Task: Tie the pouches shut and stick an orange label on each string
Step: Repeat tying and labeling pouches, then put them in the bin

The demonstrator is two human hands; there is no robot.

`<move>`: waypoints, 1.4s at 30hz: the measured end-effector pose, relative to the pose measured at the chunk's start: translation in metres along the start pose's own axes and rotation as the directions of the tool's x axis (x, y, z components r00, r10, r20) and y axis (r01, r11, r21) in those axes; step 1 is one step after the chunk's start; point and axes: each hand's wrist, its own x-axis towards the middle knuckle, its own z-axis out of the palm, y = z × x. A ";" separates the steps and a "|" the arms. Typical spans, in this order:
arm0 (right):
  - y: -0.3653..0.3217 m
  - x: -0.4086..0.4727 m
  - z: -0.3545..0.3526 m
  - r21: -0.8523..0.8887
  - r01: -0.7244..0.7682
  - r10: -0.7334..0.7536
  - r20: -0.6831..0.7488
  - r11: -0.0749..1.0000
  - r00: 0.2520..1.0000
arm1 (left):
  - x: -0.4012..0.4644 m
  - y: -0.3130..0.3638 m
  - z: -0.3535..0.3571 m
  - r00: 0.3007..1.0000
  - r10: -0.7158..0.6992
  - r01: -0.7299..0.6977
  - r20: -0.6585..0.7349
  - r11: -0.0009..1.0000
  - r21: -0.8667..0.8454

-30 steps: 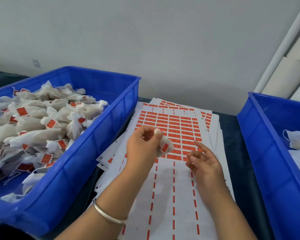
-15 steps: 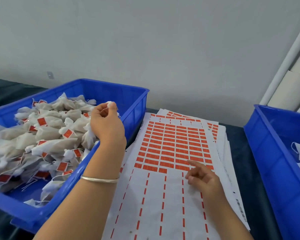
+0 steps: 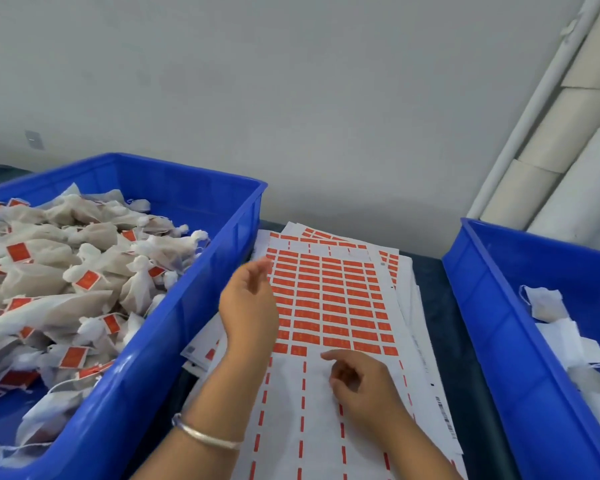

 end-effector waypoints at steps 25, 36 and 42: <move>0.090 -0.028 -0.271 -0.101 -0.761 0.561 -0.615 0.640 0.554 | -0.042 -0.052 0.017 0.926 -0.053 -0.061 0.373 0.956 0.286; 0.150 -0.036 -0.243 0.212 -0.729 0.697 -0.549 0.651 0.462 | -0.041 -0.055 0.022 0.914 -0.063 -0.083 0.401 0.938 0.338; 0.117 -0.032 -0.256 0.450 -0.545 0.678 -0.648 0.708 0.347 | -0.041 -0.057 0.022 0.916 -0.077 -0.064 0.393 0.941 0.333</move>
